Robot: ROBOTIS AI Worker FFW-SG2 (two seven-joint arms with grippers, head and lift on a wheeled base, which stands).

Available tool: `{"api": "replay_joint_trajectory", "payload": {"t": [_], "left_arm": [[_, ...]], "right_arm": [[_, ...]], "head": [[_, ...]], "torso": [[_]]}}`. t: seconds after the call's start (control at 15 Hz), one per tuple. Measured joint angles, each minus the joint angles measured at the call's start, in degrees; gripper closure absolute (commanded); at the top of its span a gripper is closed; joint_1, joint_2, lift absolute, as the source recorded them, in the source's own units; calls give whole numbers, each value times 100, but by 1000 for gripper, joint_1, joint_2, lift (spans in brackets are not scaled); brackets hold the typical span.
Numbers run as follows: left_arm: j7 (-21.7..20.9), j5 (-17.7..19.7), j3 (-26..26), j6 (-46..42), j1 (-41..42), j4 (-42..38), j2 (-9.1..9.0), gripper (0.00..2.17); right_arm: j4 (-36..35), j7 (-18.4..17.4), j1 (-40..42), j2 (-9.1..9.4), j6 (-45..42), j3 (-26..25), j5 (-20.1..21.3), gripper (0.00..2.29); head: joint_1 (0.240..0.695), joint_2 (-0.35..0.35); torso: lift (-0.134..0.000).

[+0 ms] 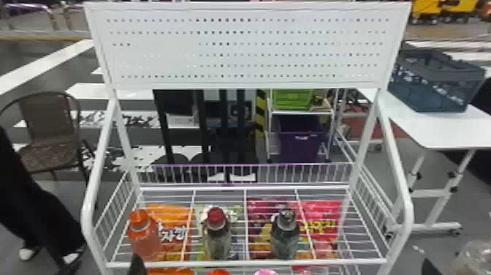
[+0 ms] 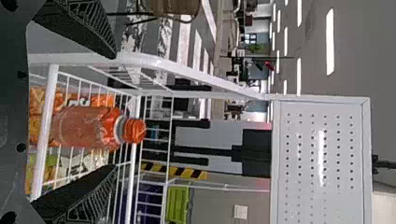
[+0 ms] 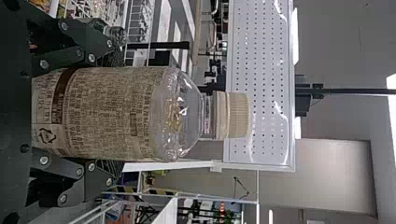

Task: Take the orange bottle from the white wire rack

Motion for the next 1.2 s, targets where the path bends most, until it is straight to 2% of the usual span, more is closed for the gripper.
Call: {"api": "replay_joint_trajectory", "payload": {"t": [0.27,0.47,0.93,1.2], "left_arm": [[65,-147,-690,-722,-149,834,91,43],[229,-226,-952,-1330,-543,1639,83,43],[280,-222,-1085,-2219,-1714,3495,55,43],[143,-23,-1074,-2291,-2381,4259,75,43]], "right_arm": [[57,2,-9,0,-13,-7,2,1099],[88,2,-25,0,-15,1,8,1099],[140,2,-3,0,-53,-24,7,1099],[96,2,63,0,-53,-41,25,1099]], "head": [[499,0],[499,0],[499,0],[499,0]], "torso": [[0],[0],[0],[0]]}}
